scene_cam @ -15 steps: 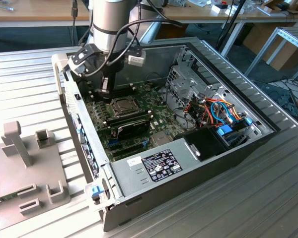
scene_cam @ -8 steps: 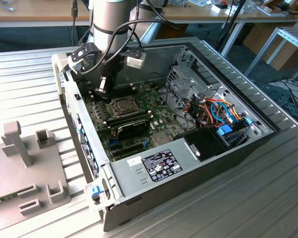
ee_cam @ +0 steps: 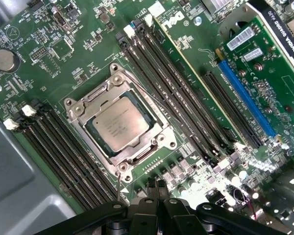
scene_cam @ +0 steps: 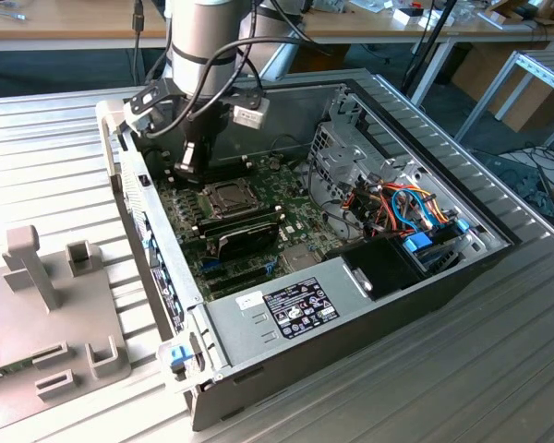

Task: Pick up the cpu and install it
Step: 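Close the cpu cover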

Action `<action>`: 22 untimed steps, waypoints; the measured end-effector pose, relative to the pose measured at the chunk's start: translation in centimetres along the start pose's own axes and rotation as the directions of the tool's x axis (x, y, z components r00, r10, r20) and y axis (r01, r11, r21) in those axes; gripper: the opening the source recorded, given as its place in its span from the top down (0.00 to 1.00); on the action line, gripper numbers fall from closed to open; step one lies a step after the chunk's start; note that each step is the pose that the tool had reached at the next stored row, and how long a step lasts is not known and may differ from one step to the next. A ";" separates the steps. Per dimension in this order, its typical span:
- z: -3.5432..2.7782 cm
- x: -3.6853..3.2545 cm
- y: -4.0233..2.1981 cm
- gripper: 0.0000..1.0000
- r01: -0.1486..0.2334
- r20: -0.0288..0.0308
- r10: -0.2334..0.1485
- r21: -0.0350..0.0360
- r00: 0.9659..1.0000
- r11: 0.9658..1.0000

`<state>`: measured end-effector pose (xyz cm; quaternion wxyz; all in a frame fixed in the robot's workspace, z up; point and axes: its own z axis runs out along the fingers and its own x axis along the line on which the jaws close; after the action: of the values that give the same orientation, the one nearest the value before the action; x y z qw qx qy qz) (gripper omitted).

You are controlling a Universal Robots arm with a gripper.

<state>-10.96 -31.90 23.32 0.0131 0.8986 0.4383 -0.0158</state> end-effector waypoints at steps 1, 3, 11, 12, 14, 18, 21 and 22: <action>-0.08 -0.01 0.00 0.89 -0.002 0.000 0.002 0.000 1.000 1.000; -0.30 -0.01 0.00 0.89 -0.005 0.000 0.005 0.000 1.000 1.000; -0.48 0.05 -0.07 0.89 -0.012 -0.037 0.013 0.028 0.999 1.000; -0.48 0.04 -0.08 0.89 -0.013 -0.039 0.014 0.029 0.999 0.999; -0.48 0.03 -0.11 0.89 -0.014 -0.044 0.015 0.034 0.999 0.999; -0.48 -0.02 -0.27 0.89 -0.016 -0.065 0.019 0.049 0.998 0.999; -0.48 -0.01 -0.28 0.89 -0.019 -0.066 0.022 0.050 0.998 0.999; -0.48 -0.01 -0.27 0.89 -0.019 -0.067 0.022 0.050 0.998 0.999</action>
<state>-11.17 -31.73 23.80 -0.0236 0.9032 0.4286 0.0038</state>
